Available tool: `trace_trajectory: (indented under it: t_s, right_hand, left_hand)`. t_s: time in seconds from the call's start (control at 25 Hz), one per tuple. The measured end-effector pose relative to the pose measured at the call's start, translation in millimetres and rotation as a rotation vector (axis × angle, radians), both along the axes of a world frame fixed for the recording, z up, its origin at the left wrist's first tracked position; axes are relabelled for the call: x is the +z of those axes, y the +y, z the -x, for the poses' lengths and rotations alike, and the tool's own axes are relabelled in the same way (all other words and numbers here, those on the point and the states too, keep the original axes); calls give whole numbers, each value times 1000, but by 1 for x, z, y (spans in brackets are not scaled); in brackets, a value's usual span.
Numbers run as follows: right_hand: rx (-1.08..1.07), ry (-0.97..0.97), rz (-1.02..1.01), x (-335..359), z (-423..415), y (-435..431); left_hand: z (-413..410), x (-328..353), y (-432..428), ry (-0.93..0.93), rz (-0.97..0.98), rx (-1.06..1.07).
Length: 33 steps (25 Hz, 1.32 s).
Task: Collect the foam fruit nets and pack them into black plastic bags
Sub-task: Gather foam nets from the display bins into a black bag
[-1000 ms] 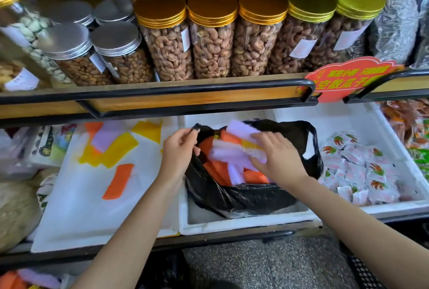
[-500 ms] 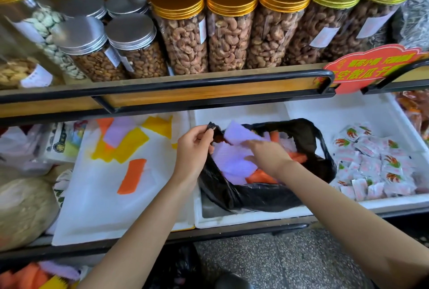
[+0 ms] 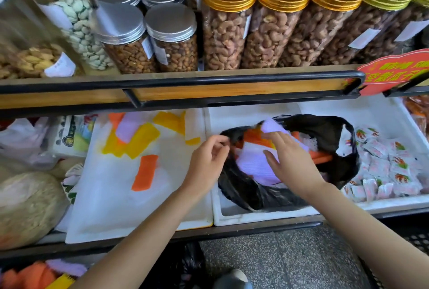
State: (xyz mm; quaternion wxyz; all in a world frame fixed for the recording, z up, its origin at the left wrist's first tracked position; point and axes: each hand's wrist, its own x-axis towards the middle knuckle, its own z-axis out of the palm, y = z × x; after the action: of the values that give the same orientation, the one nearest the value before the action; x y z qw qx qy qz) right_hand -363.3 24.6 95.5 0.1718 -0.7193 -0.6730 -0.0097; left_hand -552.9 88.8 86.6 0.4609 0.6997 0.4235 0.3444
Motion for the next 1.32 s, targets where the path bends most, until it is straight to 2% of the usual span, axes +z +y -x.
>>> trace_trajectory:
  t_s: [0.08,0.12,0.24,0.32,0.52,0.6,0.68,0.92,1.04,1.16,1.24,1.32]
  right_hand:
    - [77,8,-231,4,33,0]
    - [126,30,-282,5,51,3]
    - [249,65,-277,-18,104,20]
    - [308,96,-142,-56,134,38]
    - [206,189,472,-157,192,93]
    - [83,273,622,-183,214,111]
    - [-8,366,668,-205,235,125]
    - [-220,648,599,-235,264,142]
    - [-268,682,632,-244,252,143]
    - [-274,606,645,-251,241,146]
    - [-308,633,560,-248,232,149]
    - [-328,699,451,-239,221,151]
  left_hand:
    - [33,-24,5,98,-54,-26]
    - [52,-41,10,167,-81,-19]
    - [115,-91,24,372,-57,51]
    - [151,-119,37,464,8,139]
    - [198,-177,76,606,227,243]
    - [204,-194,86,606,313,280]
    - [204,-206,94,598,405,315]
    - [196,-221,105,453,529,365]
    - [198,-224,103,388,567,344]
    - [211,-227,100,197,634,377]
    - [228,-227,102,101,620,464]
    - [247,-228,110,122,552,504]
